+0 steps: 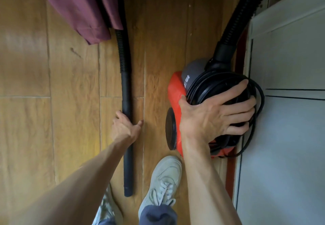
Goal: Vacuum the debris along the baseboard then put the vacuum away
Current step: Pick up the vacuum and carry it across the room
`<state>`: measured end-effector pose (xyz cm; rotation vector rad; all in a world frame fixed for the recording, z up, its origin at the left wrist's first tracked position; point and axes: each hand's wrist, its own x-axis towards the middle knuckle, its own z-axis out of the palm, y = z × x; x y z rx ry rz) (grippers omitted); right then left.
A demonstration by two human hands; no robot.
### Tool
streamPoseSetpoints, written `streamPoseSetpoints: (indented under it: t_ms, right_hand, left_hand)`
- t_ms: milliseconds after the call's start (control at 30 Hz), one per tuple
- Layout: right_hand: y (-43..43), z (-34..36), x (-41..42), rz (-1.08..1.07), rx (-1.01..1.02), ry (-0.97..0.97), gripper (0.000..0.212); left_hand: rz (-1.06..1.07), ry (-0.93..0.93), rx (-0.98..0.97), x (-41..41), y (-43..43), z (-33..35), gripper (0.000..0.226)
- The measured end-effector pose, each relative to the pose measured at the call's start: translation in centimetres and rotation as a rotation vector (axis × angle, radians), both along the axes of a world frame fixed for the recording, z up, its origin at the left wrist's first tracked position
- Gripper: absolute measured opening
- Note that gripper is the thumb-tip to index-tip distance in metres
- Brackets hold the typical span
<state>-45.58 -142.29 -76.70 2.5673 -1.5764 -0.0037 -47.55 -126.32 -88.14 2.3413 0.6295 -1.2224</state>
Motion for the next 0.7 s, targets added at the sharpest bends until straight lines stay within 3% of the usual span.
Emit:
streamPoseSetpoints:
  t_ms: [200, 433, 700]
  right_hand:
    - [0.3, 0.4, -0.2, 0.021, -0.02, -0.004, 0.123]
    - [-1.0, 3.9, -0.9, 0.11, 0.201, 0.018, 0.119]
    - [-4.5, 7.0, -2.8, 0.139, 0.524, -0.119, 0.077]
  left_hand:
    - [-0.014, -0.079, -0.058, 0.2, 0.0, 0.4, 0.042]
    - [0.083, -0.103, -0.153, 0.3, 1.2, 6.4, 0.027]
    - [0.16, -0.143, -0.246, -0.9, 1.7, 13.3, 0.026]
